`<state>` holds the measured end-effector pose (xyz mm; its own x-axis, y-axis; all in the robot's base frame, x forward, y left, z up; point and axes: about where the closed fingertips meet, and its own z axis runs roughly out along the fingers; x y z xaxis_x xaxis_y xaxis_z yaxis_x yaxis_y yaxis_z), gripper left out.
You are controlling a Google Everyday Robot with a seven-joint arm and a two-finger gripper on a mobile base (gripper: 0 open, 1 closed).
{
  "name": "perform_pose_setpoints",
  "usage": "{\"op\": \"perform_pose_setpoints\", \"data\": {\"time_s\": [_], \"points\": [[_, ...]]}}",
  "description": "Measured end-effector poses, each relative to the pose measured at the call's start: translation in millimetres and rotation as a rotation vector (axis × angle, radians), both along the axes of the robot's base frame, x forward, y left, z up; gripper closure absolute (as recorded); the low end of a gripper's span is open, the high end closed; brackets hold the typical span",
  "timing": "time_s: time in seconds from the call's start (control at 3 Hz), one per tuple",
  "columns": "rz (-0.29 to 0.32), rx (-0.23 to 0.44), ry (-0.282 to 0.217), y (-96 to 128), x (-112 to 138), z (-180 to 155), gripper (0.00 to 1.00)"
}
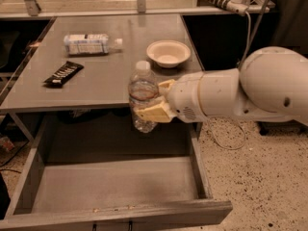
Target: Place water bottle into top drawer
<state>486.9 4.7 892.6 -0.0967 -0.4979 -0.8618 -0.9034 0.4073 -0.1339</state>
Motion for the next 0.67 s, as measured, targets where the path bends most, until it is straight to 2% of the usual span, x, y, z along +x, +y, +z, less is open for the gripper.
{"op": "perform_pose_setpoints", "data": {"time_s": [0.33, 0.67], "points": [[0.011, -0.009, -0.030, 1.1, 7.9, 5.0, 1.00], [-0.014, 0.010, -0.019, 1.3, -2.3, -18.3, 1.00]]}}
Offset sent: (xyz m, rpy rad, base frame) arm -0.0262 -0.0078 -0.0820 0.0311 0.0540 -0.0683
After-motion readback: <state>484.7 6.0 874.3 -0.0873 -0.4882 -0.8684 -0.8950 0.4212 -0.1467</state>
